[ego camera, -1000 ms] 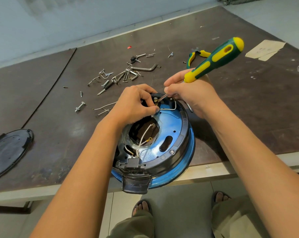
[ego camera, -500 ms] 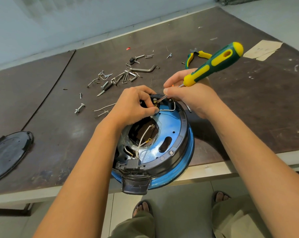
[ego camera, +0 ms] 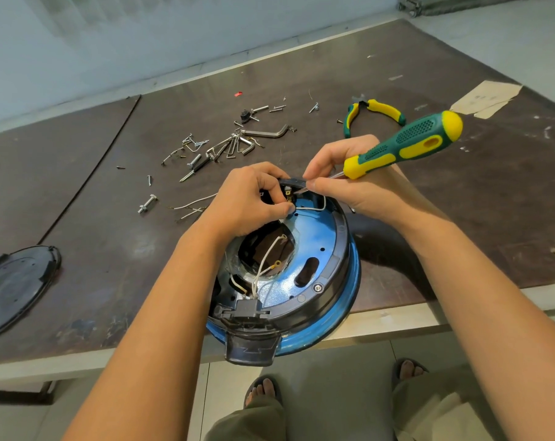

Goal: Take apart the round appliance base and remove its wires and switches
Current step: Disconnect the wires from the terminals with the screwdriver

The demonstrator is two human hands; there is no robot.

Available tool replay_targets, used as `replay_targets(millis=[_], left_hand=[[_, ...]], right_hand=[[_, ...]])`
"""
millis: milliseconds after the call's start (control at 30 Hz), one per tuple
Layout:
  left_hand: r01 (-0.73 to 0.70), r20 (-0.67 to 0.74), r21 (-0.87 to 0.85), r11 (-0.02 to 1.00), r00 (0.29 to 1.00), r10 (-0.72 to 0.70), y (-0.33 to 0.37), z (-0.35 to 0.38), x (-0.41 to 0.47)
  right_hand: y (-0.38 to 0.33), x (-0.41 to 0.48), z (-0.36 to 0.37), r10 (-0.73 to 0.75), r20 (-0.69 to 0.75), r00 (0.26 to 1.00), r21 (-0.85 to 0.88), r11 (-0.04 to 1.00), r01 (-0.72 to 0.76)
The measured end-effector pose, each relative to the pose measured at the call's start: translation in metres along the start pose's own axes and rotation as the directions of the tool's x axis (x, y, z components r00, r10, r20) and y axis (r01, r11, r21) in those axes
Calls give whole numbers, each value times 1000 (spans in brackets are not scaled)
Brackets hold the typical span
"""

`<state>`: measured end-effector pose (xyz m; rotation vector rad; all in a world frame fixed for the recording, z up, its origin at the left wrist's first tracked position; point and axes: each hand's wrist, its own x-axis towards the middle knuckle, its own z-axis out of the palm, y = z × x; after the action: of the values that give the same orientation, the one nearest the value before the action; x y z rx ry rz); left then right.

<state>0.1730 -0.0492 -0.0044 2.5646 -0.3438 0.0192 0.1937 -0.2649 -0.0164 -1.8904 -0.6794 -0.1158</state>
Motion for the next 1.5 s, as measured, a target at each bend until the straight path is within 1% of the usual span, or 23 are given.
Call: replay_targets(millis=[200,467,667,867,1067,1200,1433,1500], left_hand=[[-5,0,-6,1000,1000,5,0,1,0],[14,-20,28,1000,1000,-14,0,2,1],[7,-26,37,999,1000,-6,2,2,0],[18,-22,31,999,1000,-17,4,1,-1],[19,-28,17,1000,999,-19,5,1,-1],[23,-25,-3,1000,999,-23,5,2,-1],[26,-33,22,999,999,-26,4,2,-1],[31,-33,38,999,999,-29,3,2,0]], right_hand=[[-4,0,1,-23,42,999,-39,999,24],[-5,1,-1,-22,68,997,-62,998,27],[-1,4,3,73,-26,997,-12,997,-73],[2,7,4,177,-53,983,49,983,-174],[2,4,-2,62,20,998,26,998,-63],[-2,2,-2,-22,44,999,-5,1000,22],[-11,2,-1,-65,123,990,-59,996,73],[-14,3,2,-69,119,990,-67,995,78]])
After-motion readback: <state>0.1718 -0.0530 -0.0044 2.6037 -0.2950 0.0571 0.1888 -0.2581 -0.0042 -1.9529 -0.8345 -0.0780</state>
